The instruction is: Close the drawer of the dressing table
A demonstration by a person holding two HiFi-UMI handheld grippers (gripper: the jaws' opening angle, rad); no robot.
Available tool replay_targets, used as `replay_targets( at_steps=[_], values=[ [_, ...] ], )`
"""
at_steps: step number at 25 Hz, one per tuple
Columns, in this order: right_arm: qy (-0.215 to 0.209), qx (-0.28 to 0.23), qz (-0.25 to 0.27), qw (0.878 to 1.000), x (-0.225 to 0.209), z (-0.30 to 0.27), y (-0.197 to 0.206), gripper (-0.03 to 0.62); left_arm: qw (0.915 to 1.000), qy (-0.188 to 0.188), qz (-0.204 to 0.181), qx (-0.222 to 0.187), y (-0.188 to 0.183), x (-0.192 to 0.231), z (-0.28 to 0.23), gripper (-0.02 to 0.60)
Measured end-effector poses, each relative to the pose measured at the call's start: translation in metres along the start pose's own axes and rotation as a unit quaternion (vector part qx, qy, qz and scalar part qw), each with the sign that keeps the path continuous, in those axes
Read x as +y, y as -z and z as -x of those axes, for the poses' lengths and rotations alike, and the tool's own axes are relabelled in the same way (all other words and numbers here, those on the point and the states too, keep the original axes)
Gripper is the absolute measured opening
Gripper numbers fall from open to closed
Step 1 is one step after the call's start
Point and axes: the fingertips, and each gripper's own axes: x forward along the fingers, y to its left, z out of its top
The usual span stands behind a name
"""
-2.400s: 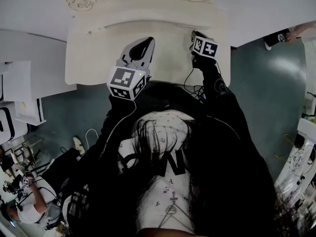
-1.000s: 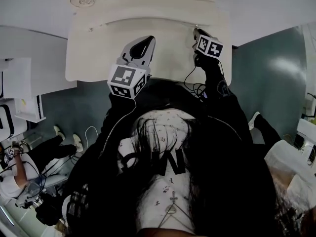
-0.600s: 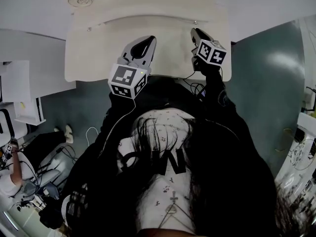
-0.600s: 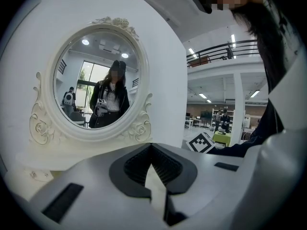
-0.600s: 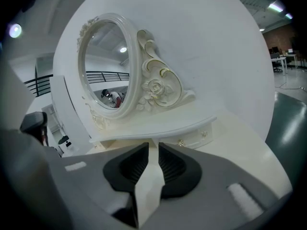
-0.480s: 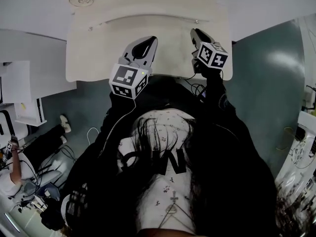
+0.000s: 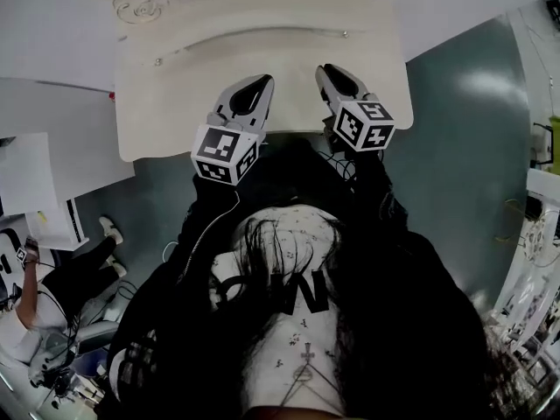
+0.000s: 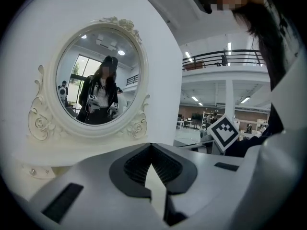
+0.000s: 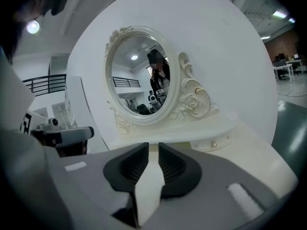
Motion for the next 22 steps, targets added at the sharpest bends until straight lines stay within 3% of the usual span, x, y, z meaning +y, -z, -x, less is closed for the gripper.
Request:
replay_targets(
  at_steps=[12,22],
  values=[
    [-0.014,-0.014,0.002,1.0,0.111,0.015,0.035,0.072,0.9993,0.036,-0.006,-0.007,0.018,0.016,0.071,0.0],
    [0.003,0.007,0.003,1.0,0.148,0.041,0.062,0.072,0.9985,0.048,0.025,0.001,0.043,0.016,0.106,0.0]
  ],
)
